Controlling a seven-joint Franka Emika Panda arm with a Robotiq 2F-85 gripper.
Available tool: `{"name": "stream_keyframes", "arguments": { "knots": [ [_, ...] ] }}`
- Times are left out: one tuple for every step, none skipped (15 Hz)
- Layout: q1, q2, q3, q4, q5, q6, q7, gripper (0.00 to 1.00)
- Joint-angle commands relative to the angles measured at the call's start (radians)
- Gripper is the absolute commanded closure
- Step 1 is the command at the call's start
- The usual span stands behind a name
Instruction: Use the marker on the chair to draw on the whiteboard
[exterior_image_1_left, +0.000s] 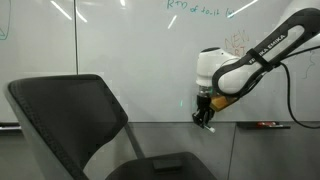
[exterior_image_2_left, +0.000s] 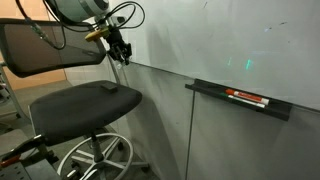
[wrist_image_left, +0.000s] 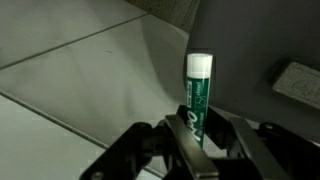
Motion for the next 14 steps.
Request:
{"name": "stream_keyframes", "arguments": {
  "knots": [
    [-0.023,-0.077,0.011,-0.027,-0.033,-0.047,0.007,0.94],
    [-0.028,-0.086,0.012,-0.024,-0.042,-0.055,0.010,0.94],
    [-0.033,-0.092,0.014,-0.018,-0.050,-0.060,0.014,0.94],
    [-0.037,-0.096,0.013,-0.013,-0.068,-0.059,0.021,0.94],
    [-0.043,-0.101,0.015,-0.006,-0.074,-0.057,0.020,0.94],
    [-0.048,-0.104,0.016,0.001,-0.087,-0.053,0.023,0.94],
    [-0.052,-0.106,0.018,0.008,-0.094,-0.053,0.022,0.94],
    [-0.056,-0.108,0.020,0.014,-0.103,-0.052,0.024,0.94],
    [-0.060,-0.109,0.022,0.021,-0.109,-0.050,0.025,0.94],
    [-0.064,-0.109,0.023,0.028,-0.116,-0.048,0.026,0.94],
    [-0.068,-0.108,0.024,0.035,-0.126,-0.044,0.026,0.94],
    [-0.070,-0.106,0.024,0.043,-0.136,-0.043,0.028,0.94],
    [-0.073,-0.102,0.023,0.054,-0.145,-0.041,0.030,0.94],
    [-0.076,-0.099,0.022,0.063,-0.151,-0.039,0.032,0.94]
  ]
}}
